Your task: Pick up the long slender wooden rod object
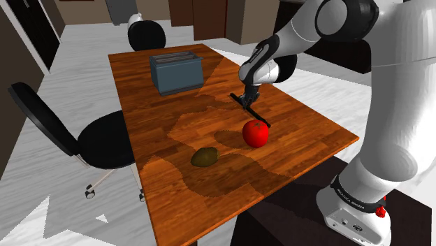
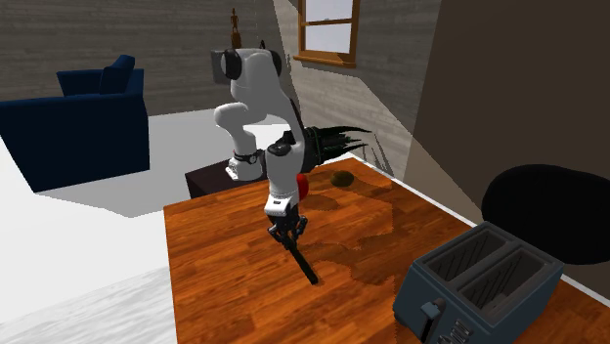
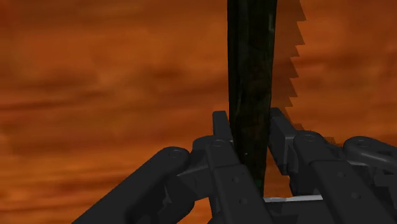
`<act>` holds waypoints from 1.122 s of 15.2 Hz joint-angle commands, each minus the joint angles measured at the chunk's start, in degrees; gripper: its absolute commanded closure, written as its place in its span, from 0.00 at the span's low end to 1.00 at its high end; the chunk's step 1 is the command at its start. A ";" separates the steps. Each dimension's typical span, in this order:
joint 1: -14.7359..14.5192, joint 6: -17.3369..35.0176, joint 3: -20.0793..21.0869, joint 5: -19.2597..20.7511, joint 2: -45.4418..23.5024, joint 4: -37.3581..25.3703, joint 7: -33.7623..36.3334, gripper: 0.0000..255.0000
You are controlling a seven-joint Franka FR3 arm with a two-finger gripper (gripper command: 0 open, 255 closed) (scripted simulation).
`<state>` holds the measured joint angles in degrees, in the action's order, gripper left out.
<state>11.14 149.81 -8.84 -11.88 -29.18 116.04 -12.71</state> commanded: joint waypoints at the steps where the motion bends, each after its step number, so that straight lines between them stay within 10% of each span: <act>1: -0.32 -0.19 0.58 -0.10 -0.48 -0.08 -0.06 1.00; 17: -1.57 -6.05 -0.97 2.02 6.25 0.73 1.72 1.00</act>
<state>9.75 144.39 -9.71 -10.08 -23.39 116.93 -11.31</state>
